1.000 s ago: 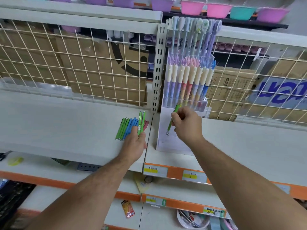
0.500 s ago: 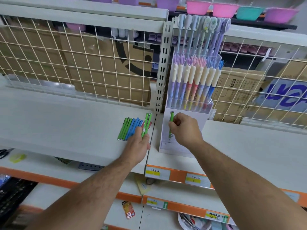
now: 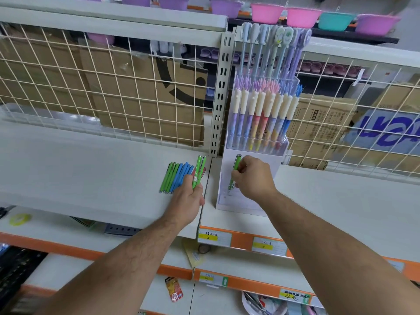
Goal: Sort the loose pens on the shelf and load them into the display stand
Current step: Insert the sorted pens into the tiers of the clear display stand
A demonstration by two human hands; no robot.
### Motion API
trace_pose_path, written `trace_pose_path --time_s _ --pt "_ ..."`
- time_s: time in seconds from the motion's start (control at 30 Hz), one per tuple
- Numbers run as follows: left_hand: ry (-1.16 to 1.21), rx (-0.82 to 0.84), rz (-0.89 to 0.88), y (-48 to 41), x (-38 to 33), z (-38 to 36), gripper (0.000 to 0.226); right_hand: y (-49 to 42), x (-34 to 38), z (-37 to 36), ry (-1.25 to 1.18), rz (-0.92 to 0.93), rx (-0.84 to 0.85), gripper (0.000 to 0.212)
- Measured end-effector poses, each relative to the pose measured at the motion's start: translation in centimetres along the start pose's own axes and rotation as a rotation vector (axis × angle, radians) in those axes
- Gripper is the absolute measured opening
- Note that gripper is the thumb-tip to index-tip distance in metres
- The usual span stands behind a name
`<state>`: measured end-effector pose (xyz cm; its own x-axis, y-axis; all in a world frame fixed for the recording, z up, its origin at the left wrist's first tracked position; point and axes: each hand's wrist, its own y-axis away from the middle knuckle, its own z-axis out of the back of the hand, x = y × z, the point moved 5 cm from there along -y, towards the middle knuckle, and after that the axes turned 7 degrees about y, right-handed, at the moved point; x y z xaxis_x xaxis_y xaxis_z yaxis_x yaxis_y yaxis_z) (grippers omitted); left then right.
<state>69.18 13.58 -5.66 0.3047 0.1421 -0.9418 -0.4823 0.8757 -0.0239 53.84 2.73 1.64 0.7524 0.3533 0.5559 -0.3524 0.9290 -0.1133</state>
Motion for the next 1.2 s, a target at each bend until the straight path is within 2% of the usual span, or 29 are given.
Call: trace_pose_path --time_s 0.3,0.5,1.2 --pt "0.000 0.000 -0.006 -0.12 0.25 -0.05 0.011 0.16 0.32 -0.24 0.103 0.047 -0.008 0.010" --pt "0.003 0.001 -0.008 -0.12 0.30 -0.04 0.011 -0.42 0.35 0.12 0.035 0.013 0.016 0.017" --pt "0.001 0.052 0.007 -0.19 0.34 0.06 0.011 0.08 0.65 0.23 0.027 -0.076 -0.004 0.012"
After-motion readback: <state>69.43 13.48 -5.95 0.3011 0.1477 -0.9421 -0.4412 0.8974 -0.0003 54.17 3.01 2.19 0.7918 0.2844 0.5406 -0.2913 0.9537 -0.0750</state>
